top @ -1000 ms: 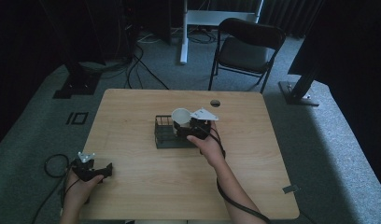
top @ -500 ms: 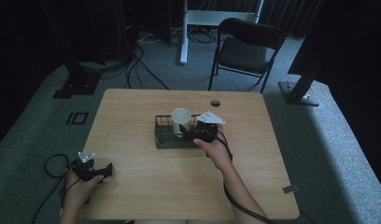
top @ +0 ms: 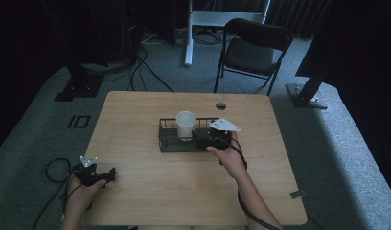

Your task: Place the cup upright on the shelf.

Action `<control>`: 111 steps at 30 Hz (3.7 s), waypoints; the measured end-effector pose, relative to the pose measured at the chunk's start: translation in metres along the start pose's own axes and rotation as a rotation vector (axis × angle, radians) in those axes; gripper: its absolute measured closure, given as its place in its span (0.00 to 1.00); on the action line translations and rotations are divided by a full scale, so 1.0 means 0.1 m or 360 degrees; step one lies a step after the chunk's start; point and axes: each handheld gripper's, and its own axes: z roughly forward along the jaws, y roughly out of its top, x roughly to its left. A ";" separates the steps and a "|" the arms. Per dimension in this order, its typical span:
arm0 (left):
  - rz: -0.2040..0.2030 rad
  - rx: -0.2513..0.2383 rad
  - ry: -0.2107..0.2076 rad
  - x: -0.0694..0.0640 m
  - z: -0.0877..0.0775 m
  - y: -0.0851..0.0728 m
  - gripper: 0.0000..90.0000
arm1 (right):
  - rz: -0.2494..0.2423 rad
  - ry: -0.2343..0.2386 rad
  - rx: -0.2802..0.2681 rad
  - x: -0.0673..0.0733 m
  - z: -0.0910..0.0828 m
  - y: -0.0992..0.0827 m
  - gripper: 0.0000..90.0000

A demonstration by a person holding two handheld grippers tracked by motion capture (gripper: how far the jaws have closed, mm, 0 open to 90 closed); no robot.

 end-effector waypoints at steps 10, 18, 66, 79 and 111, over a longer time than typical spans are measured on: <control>0.0002 0.0002 0.0000 0.00 0.00 0.00 0.03 | -0.0012 -0.0039 0.0001 -0.18 -0.20 -0.12 0.12; 0.0002 0.0002 0.0000 0.00 0.00 0.00 0.03 | -0.0018 -0.0072 -0.0001 -0.26 -0.35 -0.26 0.12; 0.0003 0.0001 0.0001 0.00 0.00 0.00 0.03 | 0.0169 -0.0254 0.0278 -0.97 -0.99 -1.23 0.12; 0.0003 0.0001 0.0001 0.00 0.00 0.00 0.03 | 0.0112 -0.0231 0.0409 -1.13 -1.17 -1.38 0.12; 0.0003 0.0001 0.0001 0.00 0.00 0.00 0.03 | 0.0073 -0.0201 0.0585 -1.17 -1.35 -1.60 0.13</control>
